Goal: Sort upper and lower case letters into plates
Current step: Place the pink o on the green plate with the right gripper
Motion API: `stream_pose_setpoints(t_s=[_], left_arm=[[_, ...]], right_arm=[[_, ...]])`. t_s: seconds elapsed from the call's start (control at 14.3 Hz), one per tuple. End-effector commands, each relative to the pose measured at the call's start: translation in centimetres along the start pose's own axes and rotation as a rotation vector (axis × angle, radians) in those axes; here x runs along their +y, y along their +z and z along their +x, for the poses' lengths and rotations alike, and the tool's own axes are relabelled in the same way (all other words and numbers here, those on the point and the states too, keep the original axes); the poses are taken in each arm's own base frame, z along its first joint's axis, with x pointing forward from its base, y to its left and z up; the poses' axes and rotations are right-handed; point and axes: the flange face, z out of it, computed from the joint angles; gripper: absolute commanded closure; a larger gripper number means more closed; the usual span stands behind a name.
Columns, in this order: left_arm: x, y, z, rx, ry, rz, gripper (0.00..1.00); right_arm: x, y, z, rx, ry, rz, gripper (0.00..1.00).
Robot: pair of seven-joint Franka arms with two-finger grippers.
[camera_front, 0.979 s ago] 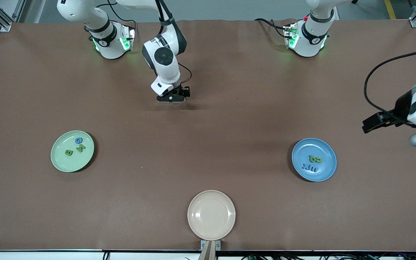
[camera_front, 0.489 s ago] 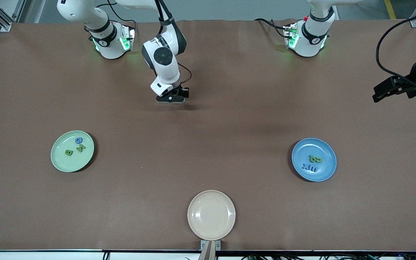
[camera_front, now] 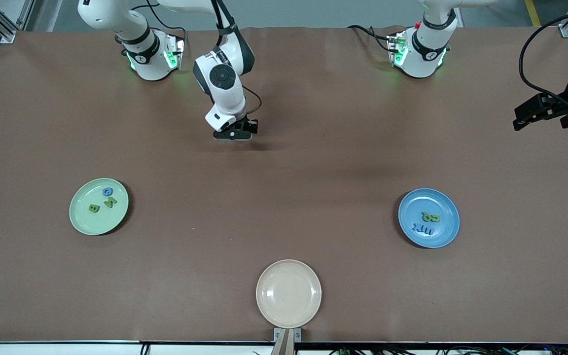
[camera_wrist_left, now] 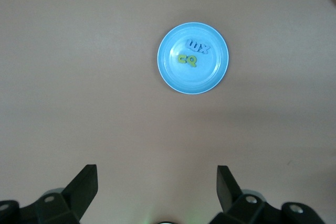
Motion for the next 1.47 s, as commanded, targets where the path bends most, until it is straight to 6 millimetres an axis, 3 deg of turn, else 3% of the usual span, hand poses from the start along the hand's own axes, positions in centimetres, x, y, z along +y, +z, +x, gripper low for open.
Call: stream_pose_setpoints(t_s=[0.0, 0.14, 0.28, 0.63, 0.84, 0.98, 1.19, 1.4], left_arm=[[0.0, 0.1, -1.6, 0.030, 0.029, -0.017, 0.00], [0.3, 0.1, -2.0, 0.036, 0.032, -0.025, 0.00], [1.1, -0.4, -2.4, 0.042, 0.032, -0.026, 0.00], [2.4, -0.6, -2.7, 0.037, 0.050, -0.026, 0.00], [2.5, -0.8, -2.8, 0.041, 0.055, -0.026, 0.00], [2.5, -0.8, -2.8, 0.043, 0.056, -0.024, 0.00], [3.0, -1.2, -3.2, 0.049, 0.065, -0.023, 0.00], [2.9, -1.0, -3.0, 0.046, 0.066, -0.025, 0.00]], right_arm=[[0.6, 0.6, 0.3, -0.005, 0.013, -0.005, 0.70], [0.4, -0.3, 0.8, -0.012, 0.015, 0.003, 0.70], [1.2, -2.1, 2.8, -0.046, -0.004, 0.002, 0.70], [6.2, -8.5, 10.0, -0.131, -0.100, 0.031, 0.70], [15.1, -12.5, 16.4, -0.147, -0.232, 0.010, 0.70], [22.1, -14.1, 19.2, -0.105, -0.337, 0.015, 0.70], [31.7, -14.4, 21.4, -0.072, -0.412, 0.014, 0.70], [39.4, -13.7, 22.5, -0.025, -0.448, -0.048, 0.70]])
